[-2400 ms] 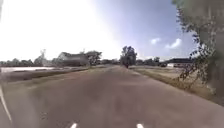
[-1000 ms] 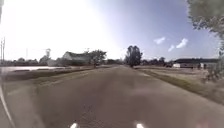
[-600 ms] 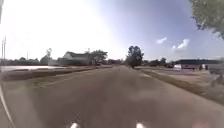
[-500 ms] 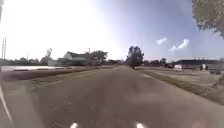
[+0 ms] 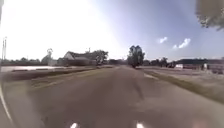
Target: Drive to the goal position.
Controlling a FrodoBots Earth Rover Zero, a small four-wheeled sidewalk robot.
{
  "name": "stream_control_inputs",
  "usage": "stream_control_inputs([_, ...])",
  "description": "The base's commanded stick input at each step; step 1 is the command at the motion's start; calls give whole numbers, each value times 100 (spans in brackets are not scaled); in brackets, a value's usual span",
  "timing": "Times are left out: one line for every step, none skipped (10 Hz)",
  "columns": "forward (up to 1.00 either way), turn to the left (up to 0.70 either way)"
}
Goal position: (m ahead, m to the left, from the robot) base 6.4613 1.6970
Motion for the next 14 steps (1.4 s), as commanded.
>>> stream_control_inputs([70,0])
stream_control_inputs([70,0])
stream_control_inputs([70,0])
stream_control_inputs([70,0])
stream_control_inputs([70,0])
stream_control_inputs([70,0])
stream_control_inputs([70,0])
stream_control_inputs([70,0])
stream_control_inputs([70,0])
stream_control_inputs([70,0])
stream_control_inputs([70,0])
stream_control_inputs([70,0])
stream_control_inputs([70,0])
stream_control_inputs([70,0])
